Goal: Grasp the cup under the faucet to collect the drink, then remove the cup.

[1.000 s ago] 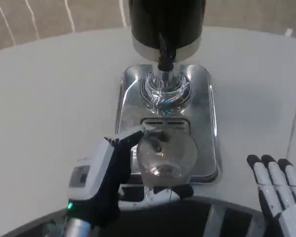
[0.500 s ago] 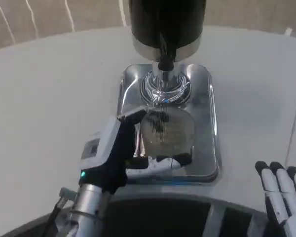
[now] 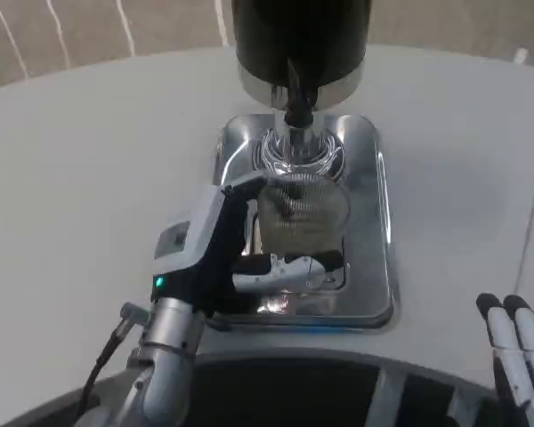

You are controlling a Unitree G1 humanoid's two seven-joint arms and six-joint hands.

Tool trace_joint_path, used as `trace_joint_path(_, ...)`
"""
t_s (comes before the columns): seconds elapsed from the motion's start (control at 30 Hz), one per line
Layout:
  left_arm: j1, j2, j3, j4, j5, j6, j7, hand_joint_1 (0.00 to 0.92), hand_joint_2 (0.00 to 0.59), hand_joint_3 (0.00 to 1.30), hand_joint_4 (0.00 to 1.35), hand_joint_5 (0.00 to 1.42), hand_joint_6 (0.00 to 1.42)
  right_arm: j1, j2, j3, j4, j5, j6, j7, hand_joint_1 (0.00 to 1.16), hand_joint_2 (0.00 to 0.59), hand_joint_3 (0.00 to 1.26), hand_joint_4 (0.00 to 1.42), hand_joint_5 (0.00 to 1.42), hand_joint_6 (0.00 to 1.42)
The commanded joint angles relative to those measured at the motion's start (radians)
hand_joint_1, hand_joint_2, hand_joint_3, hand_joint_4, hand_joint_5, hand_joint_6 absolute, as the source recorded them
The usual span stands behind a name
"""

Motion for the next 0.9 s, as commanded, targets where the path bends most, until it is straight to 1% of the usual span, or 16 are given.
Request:
trace_joint_path(0.03,-0.062,-0.005,-0.004,0.071,-0.017,0.008,0.046,0.707,0.101,1.06,1.34,1.38,1.42,-0.015,0.003,-0.004,-0.009,-0.002,0.005,0.017,0.39,0.456,0.01,0.0,0.0,0.07)
trace_joint_path(0.13,-0.086,-0.01,0.0,0.119,-0.037,0.012,0.047,0.706,0.102,1.06,1.34,1.38,1.42,-0.019,0.004,-0.007,-0.013,0.0,0.006,0.024,0.39,0.456,0.01,0.0,0.0,0.07)
trace_joint_path(0.47,-0.123,-0.007,-0.038,0.183,-0.025,0.028,0.094,0.706,0.114,1.03,1.31,1.36,1.42,-0.009,0.012,0.005,-0.009,0.003,0.006,0.023,0.39,0.455,0.01,0.0,0.0,0.07)
trace_joint_path(0.53,-0.127,-0.003,-0.041,0.189,-0.03,0.029,0.098,0.689,0.122,1.02,1.28,1.36,1.42,-0.012,0.014,0.008,-0.006,0.001,0.007,0.024,0.39,0.455,0.01,0.0,0.0,0.07)
trace_joint_path(0.57,-0.125,0.0,-0.042,0.19,-0.033,0.028,0.097,0.666,0.127,1.01,1.25,1.35,1.42,-0.014,0.015,0.009,-0.005,0.002,0.008,0.026,0.39,0.455,0.01,0.0,0.0,0.07)
trace_joint_path(0.6,-0.122,0.003,-0.044,0.19,-0.034,0.025,0.096,0.624,0.135,0.96,1.21,1.33,1.42,-0.015,0.015,0.01,-0.004,0.003,0.008,0.027,0.39,0.455,0.01,0.0,0.0,0.07)
trace_joint_path(0.63,-0.119,0.007,-0.047,0.189,-0.034,0.023,0.093,0.569,0.127,0.86,1.11,1.27,1.42,-0.017,0.016,0.011,-0.004,0.003,0.009,0.028,0.39,0.455,0.01,0.0,0.0,0.07)
trace_joint_path(0.67,-0.116,0.01,-0.05,0.189,-0.037,0.021,0.084,0.523,0.118,0.79,0.97,1.18,1.35,-0.019,0.017,0.012,-0.003,0.003,0.009,0.03,0.39,0.455,0.01,0.0,0.0,0.07)
trace_joint_path(0.7,-0.113,0.014,-0.054,0.188,-0.041,0.017,0.069,0.462,0.107,0.66,0.8,1.06,1.25,-0.022,0.018,0.013,-0.002,0.002,0.009,0.03,0.39,0.455,0.01,0.0,0.0,0.07)
trace_joint_path(0.73,-0.112,0.018,-0.059,0.187,-0.043,0.011,0.055,0.409,0.099,0.55,0.66,0.99,1.23,-0.024,0.018,0.013,-0.002,0.003,0.009,0.031,0.39,0.455,0.01,0.0,0.0,0.07)
trace_joint_path(0.8,-0.11,0.027,-0.069,0.182,-0.039,0.004,0.041,0.312,0.081,0.42,0.53,0.95,1.23,-0.026,0.02,0.014,-0.002,0.004,0.008,0.032,0.39,0.455,0.01,0.0,0.0,0.07)
trace_joint_path(0.83,-0.109,0.029,-0.072,0.178,-0.04,0.002,0.037,0.282,0.074,0.38,0.49,0.93,1.21,-0.025,0.02,0.013,-0.003,0.006,0.008,0.032,0.39,0.455,0.01,0.0,0.0,0.07)
trace_joint_path(0.9,-0.106,0.031,-0.075,0.174,-0.046,0.003,0.029,0.255,0.063,0.34,0.45,0.9,1.18,-0.024,0.019,0.009,-0.005,0.011,0.008,0.031,0.39,0.455,0.01,0.0,0.0,0.07)
